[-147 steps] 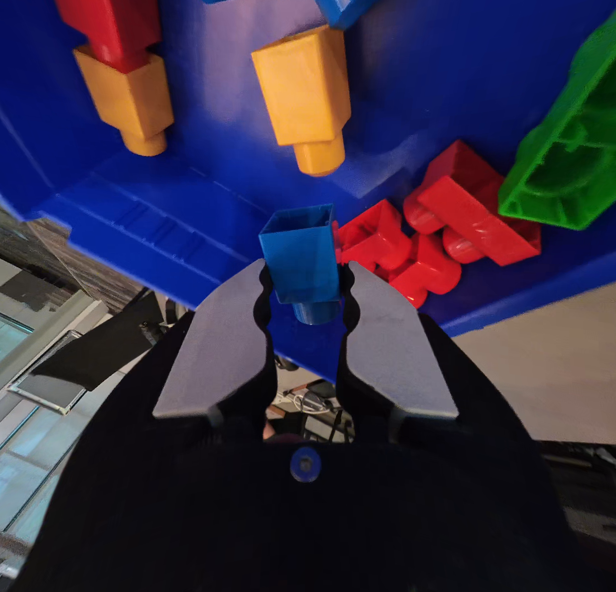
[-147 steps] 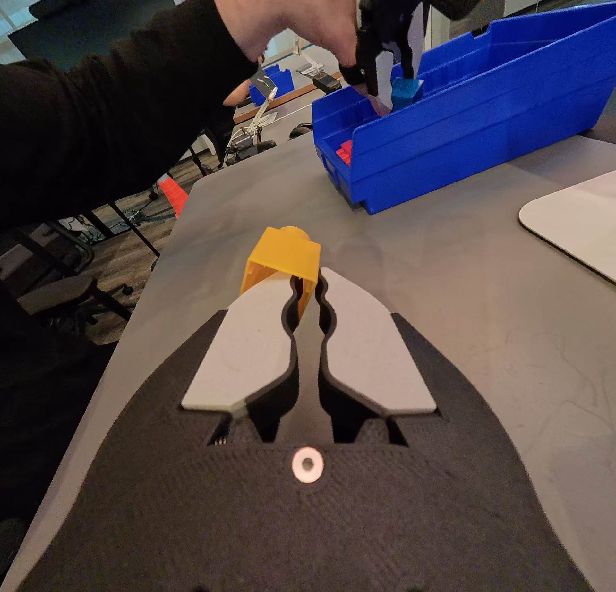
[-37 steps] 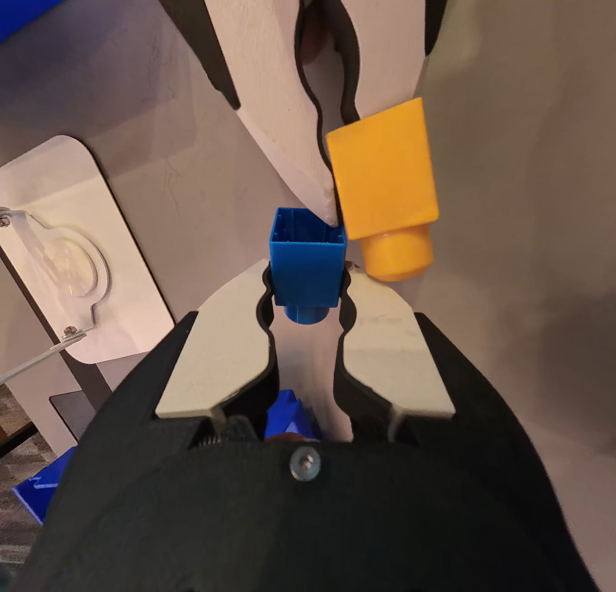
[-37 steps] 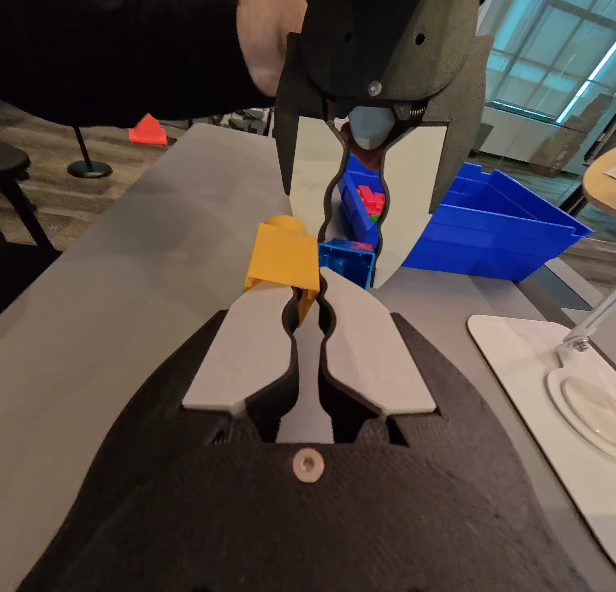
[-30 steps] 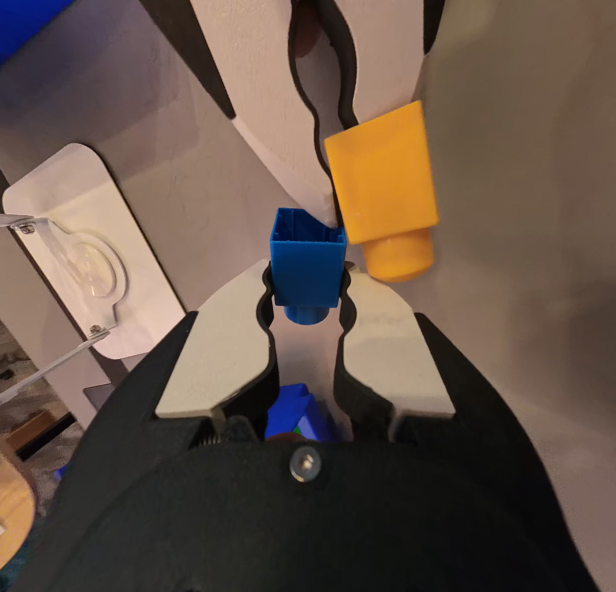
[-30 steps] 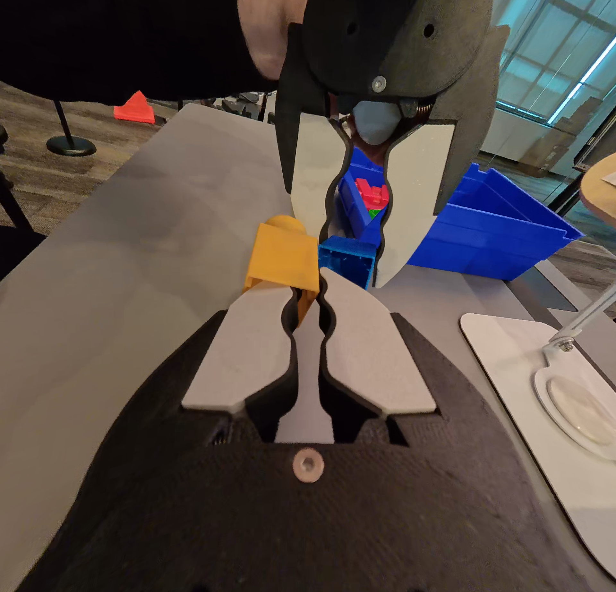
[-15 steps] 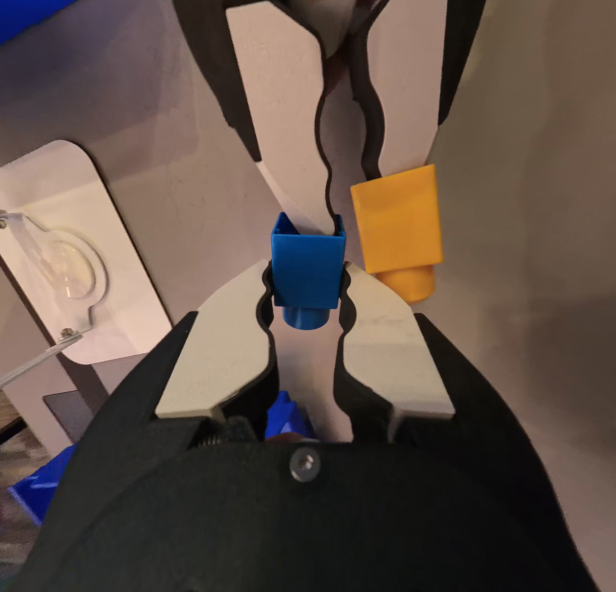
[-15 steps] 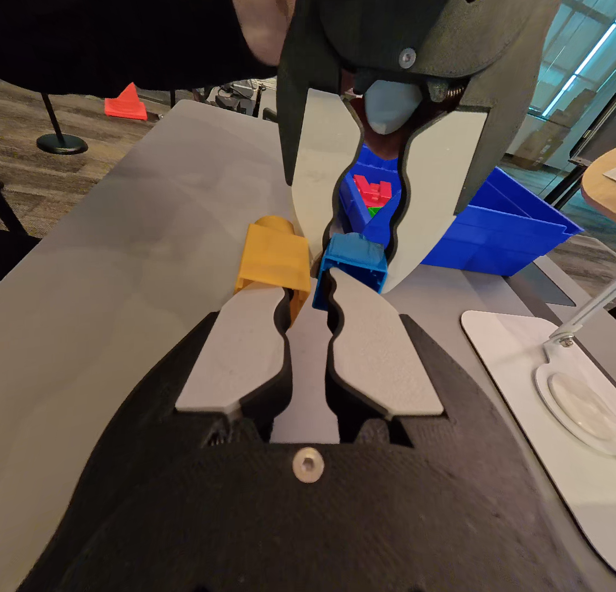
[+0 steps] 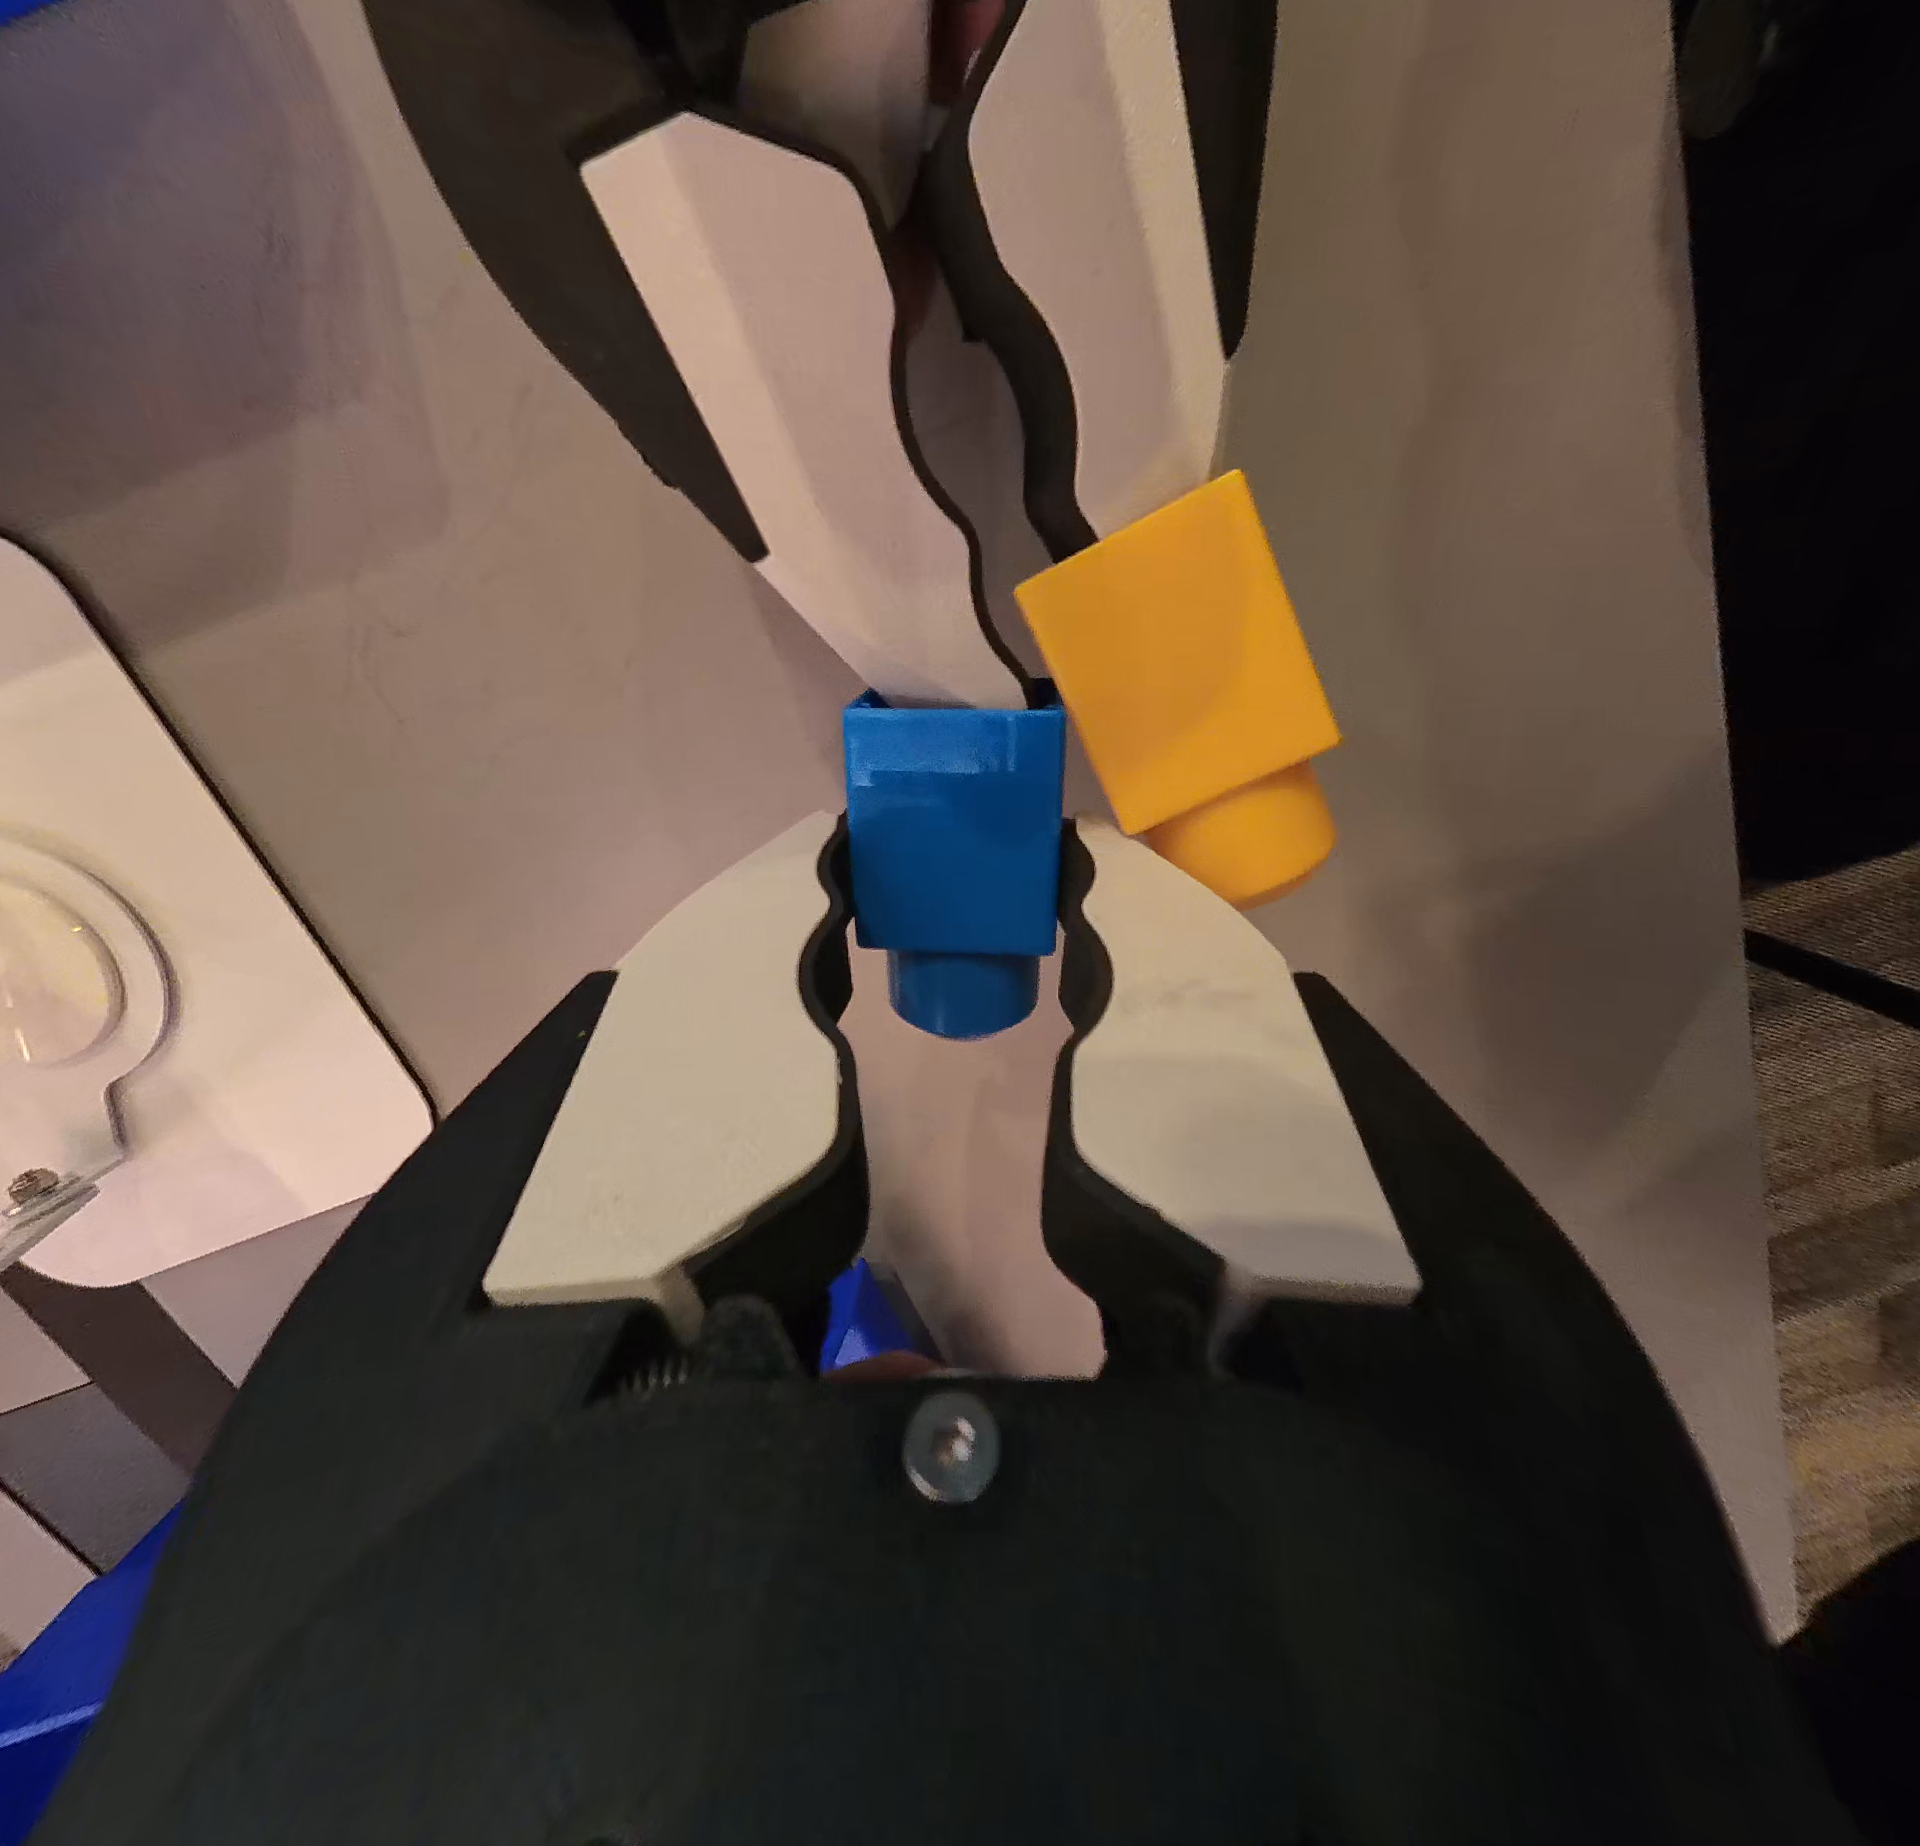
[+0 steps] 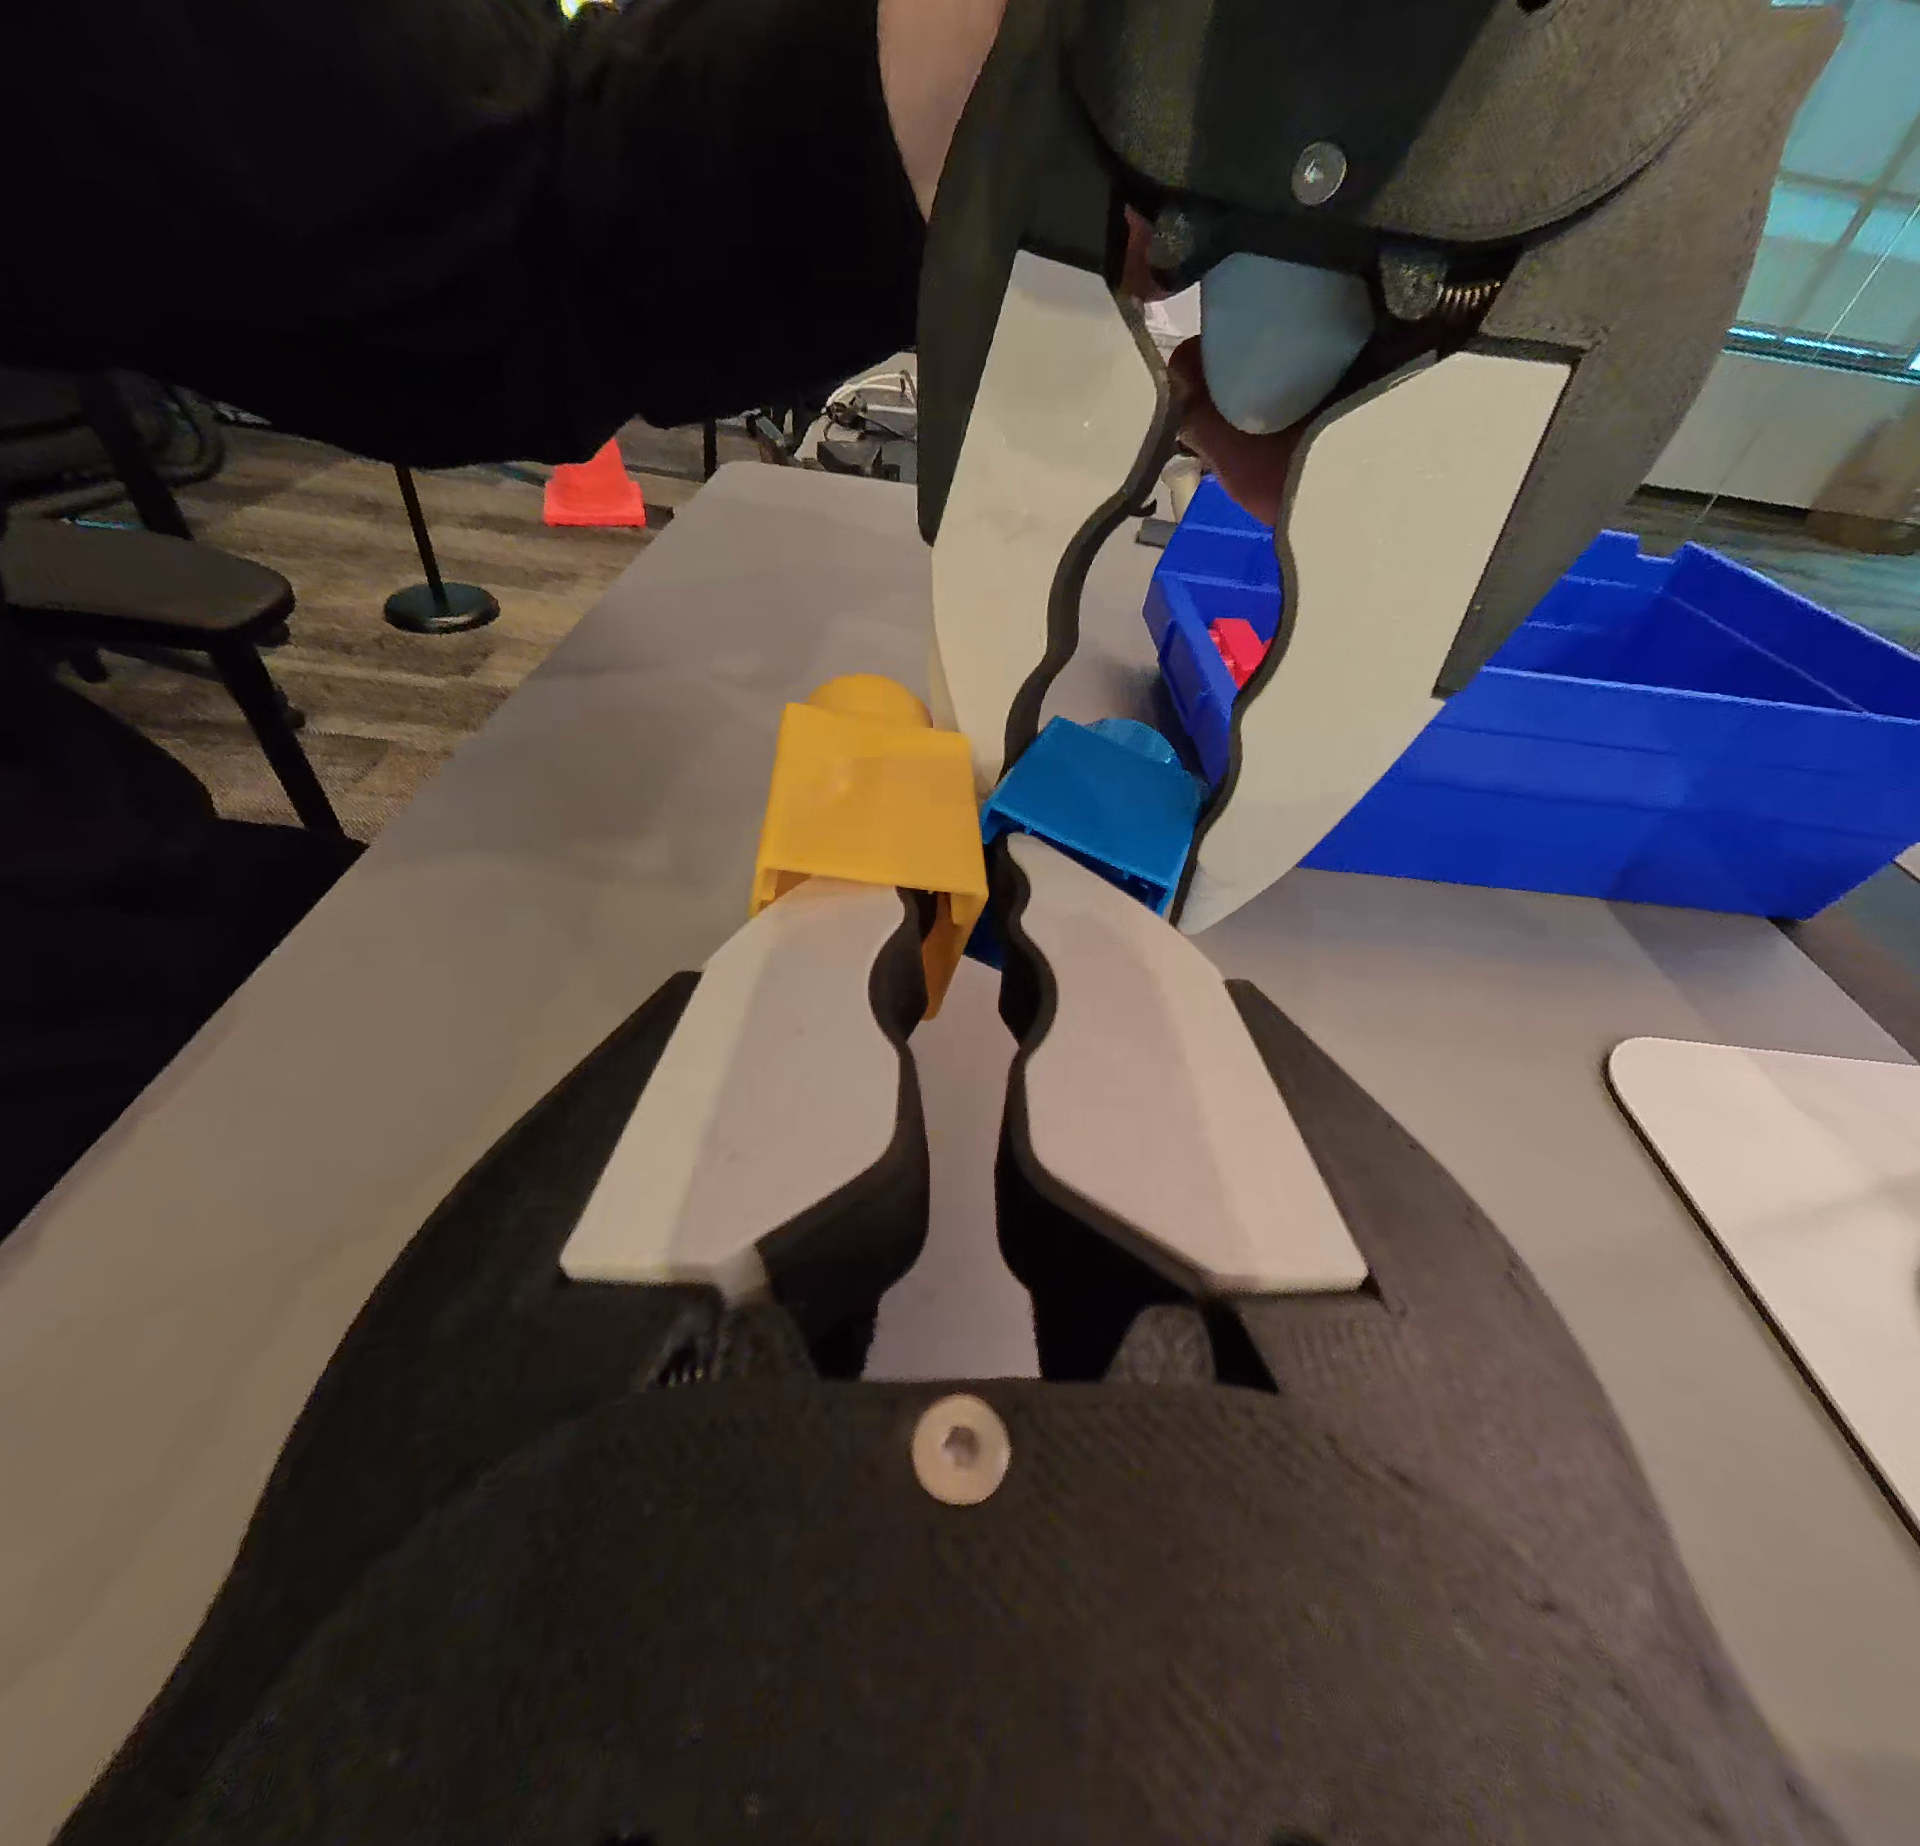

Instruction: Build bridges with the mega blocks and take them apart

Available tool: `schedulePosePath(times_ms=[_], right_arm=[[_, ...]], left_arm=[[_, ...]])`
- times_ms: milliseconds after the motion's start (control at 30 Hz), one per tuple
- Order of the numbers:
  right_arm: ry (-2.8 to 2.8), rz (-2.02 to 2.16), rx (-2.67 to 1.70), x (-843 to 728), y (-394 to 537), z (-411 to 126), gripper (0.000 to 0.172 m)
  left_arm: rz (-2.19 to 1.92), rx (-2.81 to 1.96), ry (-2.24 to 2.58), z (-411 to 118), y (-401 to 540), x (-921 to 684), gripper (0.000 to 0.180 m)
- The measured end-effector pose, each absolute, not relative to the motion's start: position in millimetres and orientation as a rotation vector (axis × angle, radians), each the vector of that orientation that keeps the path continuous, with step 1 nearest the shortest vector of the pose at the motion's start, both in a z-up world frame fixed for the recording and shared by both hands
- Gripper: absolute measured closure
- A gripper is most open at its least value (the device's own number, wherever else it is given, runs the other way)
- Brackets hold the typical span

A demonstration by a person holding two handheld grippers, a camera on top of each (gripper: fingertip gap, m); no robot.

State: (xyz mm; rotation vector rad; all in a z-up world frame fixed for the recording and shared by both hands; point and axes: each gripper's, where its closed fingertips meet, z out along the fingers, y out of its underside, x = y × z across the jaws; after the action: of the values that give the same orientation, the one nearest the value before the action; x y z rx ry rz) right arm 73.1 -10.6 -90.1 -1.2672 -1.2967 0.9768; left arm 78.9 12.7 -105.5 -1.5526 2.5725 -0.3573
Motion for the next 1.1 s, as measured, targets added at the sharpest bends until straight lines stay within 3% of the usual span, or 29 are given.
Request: schedulePosePath(times_ms=[367,667,1100], right_arm=[[-1.205,1.133,-1.23,76,-15,-74,0.163],[-1.157,1.227,-1.223,81,-12,-70,0.165],[-1.101,1.252,-1.233,89,-3,-68,0.167]], left_arm=[[-0.681,-1.653,2.469,-91,11,85,0.127],[-1.16,-1.681,2.241,-76,10,86,0.129],[-1.327,-1.677,1.883,-72,21,67,0.131]])
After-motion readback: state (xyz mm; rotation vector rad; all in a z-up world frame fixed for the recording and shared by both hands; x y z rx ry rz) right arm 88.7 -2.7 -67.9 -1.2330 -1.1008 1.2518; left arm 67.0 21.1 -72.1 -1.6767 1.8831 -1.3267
